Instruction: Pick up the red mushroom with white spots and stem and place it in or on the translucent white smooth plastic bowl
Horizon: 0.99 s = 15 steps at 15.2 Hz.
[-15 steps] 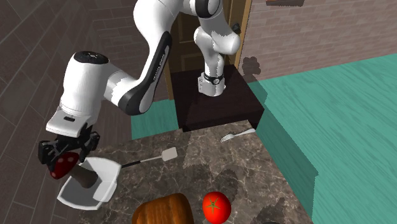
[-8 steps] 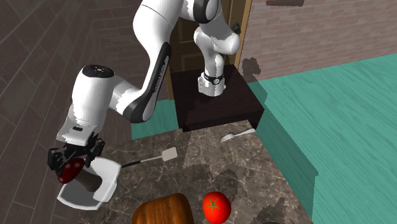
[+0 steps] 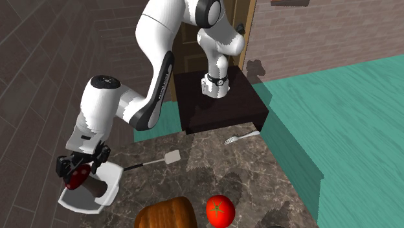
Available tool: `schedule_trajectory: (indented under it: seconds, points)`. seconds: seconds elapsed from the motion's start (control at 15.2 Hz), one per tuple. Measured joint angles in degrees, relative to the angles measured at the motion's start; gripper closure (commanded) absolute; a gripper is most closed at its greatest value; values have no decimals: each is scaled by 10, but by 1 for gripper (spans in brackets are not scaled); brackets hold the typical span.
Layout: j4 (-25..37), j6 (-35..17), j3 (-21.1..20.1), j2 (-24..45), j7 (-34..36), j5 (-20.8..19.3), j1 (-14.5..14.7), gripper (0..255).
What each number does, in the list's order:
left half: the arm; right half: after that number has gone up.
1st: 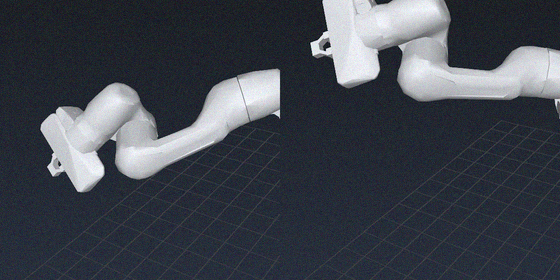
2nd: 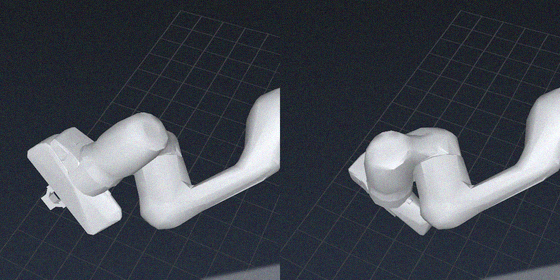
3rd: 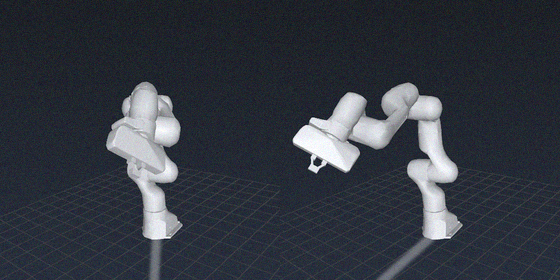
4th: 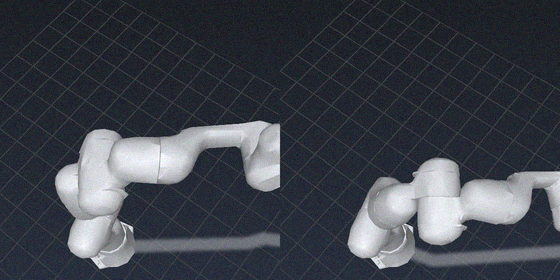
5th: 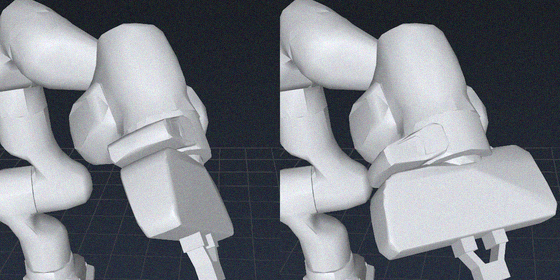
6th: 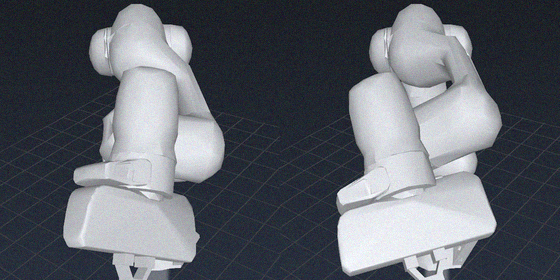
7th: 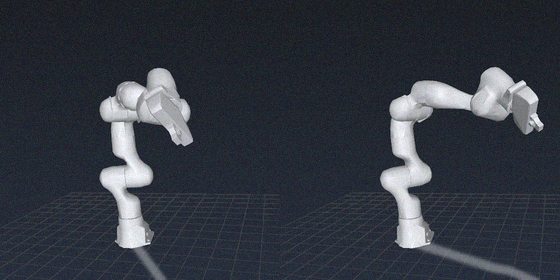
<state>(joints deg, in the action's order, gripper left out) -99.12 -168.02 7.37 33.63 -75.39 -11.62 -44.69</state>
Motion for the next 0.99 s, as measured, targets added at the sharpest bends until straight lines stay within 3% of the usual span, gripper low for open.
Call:
schedule_trajectory:
  seconds: [0.2,0.26,0.66,0.99]
  points:
    - [1,0,0,1,0,0,0,255]
    - [1,0,0,1,0,0,0,0]
    - [1,0,0,1,0,0,0,0]
    - [-63,10,10,-73,9,-10,16,0]
